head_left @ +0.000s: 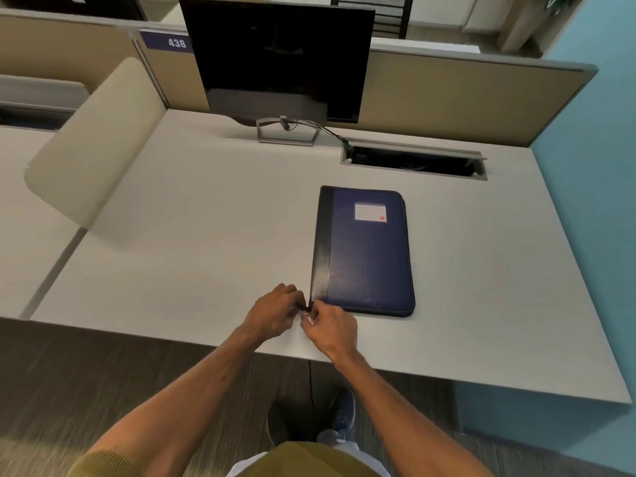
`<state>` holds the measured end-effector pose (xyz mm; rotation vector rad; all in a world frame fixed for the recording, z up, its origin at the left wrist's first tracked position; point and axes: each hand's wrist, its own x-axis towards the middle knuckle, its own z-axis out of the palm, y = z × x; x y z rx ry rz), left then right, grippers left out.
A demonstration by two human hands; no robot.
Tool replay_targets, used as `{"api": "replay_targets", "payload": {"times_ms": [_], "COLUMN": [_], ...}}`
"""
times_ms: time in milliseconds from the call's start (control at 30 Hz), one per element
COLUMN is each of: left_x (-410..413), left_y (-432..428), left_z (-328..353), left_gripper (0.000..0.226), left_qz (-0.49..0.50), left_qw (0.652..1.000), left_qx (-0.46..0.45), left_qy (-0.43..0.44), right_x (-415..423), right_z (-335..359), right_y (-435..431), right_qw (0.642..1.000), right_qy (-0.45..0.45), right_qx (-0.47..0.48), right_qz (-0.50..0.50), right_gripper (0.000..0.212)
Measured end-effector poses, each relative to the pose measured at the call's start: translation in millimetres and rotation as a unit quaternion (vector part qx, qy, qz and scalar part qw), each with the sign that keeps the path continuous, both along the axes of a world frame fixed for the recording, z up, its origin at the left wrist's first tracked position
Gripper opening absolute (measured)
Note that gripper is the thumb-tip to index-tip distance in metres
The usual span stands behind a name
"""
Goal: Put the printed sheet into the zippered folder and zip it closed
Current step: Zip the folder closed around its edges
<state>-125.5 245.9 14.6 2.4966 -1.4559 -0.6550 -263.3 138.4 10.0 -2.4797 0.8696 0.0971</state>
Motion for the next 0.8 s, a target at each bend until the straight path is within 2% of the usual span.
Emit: {"api": "replay_targets", "payload": {"times_ms": [100,400,800], "left_x": [-0.8,-4.4,-8.0], "left_y": [4.3,8.3,-0.4], "left_z": [-0.5,-0.9,0.3], "left_gripper": [0.022,0.024,0.023], "left_qz": [0.008,0.005,0.009], "left_qw": [1.000,1.000,0.997], "left_qx": [-0.003,-0.011,0.022], "left_qy": [0.007,-0.005,-0.071], "right_x": [-1.5,2.2,4.1], "right_z": [-3.3,-0.4,-4.8], "right_y": [13.0,25.9,25.2], "right_qw": [1.000,0.997,0.994], "right_qy": [0.007,0.001,0.004], "right_qx": [0.010,0.002,-0.021], "right_qz": [-0.018,-0.080,-0.105], "right_gripper": [0.042,0.020,0.025]}}
